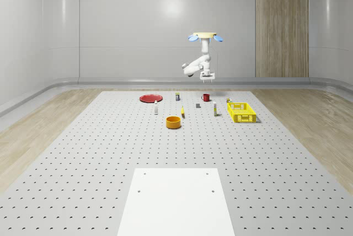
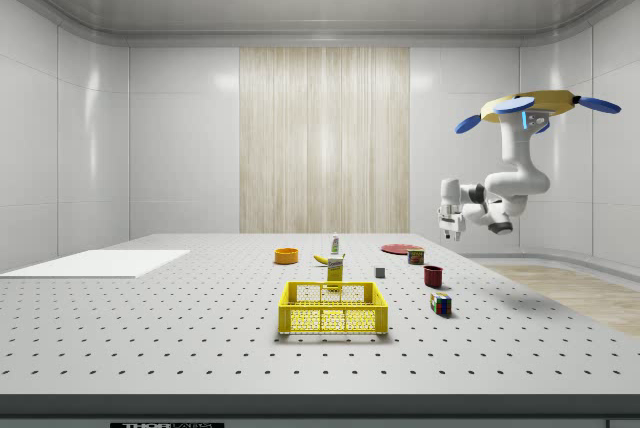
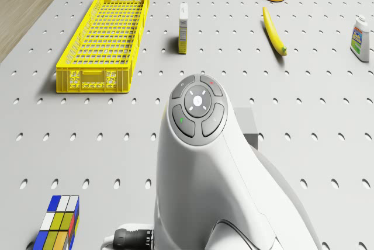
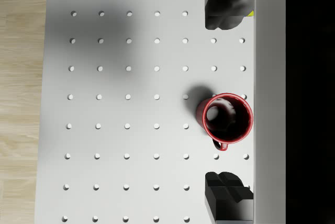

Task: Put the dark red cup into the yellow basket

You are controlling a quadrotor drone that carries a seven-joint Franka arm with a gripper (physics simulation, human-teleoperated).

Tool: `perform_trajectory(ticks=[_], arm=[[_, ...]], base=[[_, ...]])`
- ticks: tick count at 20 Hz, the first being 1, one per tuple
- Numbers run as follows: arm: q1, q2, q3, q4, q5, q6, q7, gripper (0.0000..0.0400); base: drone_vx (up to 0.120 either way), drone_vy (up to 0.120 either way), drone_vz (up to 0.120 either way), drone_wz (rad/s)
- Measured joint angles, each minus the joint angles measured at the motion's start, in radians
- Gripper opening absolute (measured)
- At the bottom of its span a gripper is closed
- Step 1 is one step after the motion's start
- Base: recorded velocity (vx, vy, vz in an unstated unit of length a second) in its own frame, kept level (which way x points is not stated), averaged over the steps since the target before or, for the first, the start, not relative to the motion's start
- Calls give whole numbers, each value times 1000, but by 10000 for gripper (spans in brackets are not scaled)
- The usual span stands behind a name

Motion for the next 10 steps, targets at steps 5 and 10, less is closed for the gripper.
perform_trajectory(ticks=[5, 10], arm=[[-29, -31, 18, 0, 6, 11, 22, 400], [-47, -59, 30, 2, 17, 30, 37, 400]], base=[[120, 0, -120, 0], [120, 96, -120, 0]])
